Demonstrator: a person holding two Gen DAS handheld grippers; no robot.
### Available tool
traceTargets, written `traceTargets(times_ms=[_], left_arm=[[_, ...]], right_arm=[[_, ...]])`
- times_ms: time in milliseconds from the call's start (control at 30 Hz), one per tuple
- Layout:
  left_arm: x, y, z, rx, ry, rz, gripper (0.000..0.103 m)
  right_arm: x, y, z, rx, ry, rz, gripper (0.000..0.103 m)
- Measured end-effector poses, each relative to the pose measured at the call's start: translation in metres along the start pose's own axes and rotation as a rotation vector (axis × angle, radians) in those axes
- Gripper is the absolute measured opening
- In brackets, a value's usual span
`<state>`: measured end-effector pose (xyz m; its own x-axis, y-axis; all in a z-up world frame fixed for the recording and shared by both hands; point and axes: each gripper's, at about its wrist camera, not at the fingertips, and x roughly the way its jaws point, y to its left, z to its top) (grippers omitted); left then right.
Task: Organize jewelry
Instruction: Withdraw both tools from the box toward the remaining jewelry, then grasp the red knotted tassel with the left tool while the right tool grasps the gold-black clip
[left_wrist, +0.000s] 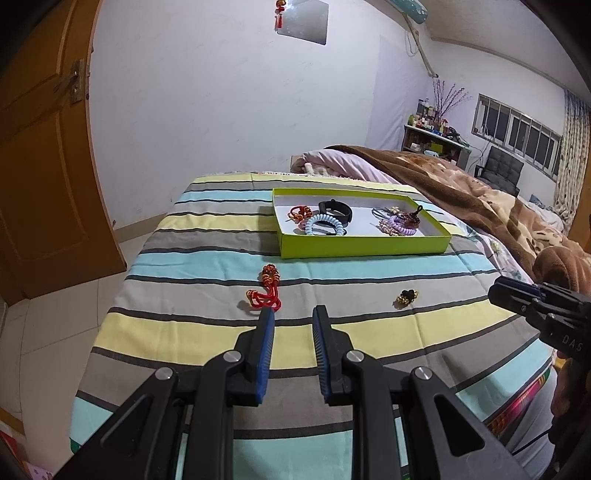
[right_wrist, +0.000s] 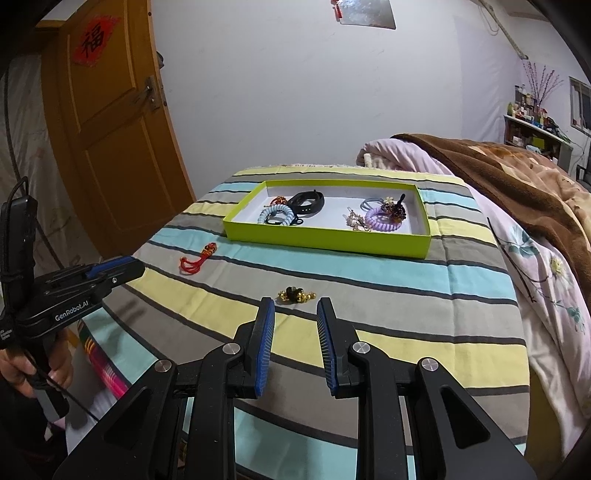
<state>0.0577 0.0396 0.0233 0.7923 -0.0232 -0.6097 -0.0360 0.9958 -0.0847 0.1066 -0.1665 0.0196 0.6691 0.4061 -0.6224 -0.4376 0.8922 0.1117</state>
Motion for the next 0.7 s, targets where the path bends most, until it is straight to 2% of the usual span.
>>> traceTargets(times_ms=[167,233,267,367,400,467,500,700], left_arm=[[0.008,0.003,0.002,0.001,0.006,0.000,0.024],[0.010,0.005,0.002,0.000,0.003,0.001,0.034],[0.011,0.006,0.003,-0.001,0.001,0.002,0.036],[0.017,0.010,0.005,0.001,0.004,0.005,0.036],[0.020,0.011,0.005,0.005,0.005,0.005,0.036],[0.027,0.013,0.006,0.010,0.014,0.003,0.036],[0.031,0.014,0.007,0.012,0.020,0.001,0.036],[0.051,0.018,0.013,0.034,0.046,-0.002,0.036]], right_arm=[[0.007,0.000,-0.001,0.003,0.009,0.005,0.025],[0.010,0.000,0.000,0.003,0.013,0.010,0.025],[0.012,0.001,0.000,0.002,0.016,0.011,0.025],[0.021,0.000,0.000,0.002,0.031,0.015,0.026],[0.024,0.000,0.000,0.003,0.037,0.016,0.029],[0.030,0.000,0.001,0.003,0.047,0.019,0.041],[0.033,0.000,0.001,0.003,0.051,0.023,0.043],[0.054,0.002,0.003,0.000,0.088,0.020,0.043]])
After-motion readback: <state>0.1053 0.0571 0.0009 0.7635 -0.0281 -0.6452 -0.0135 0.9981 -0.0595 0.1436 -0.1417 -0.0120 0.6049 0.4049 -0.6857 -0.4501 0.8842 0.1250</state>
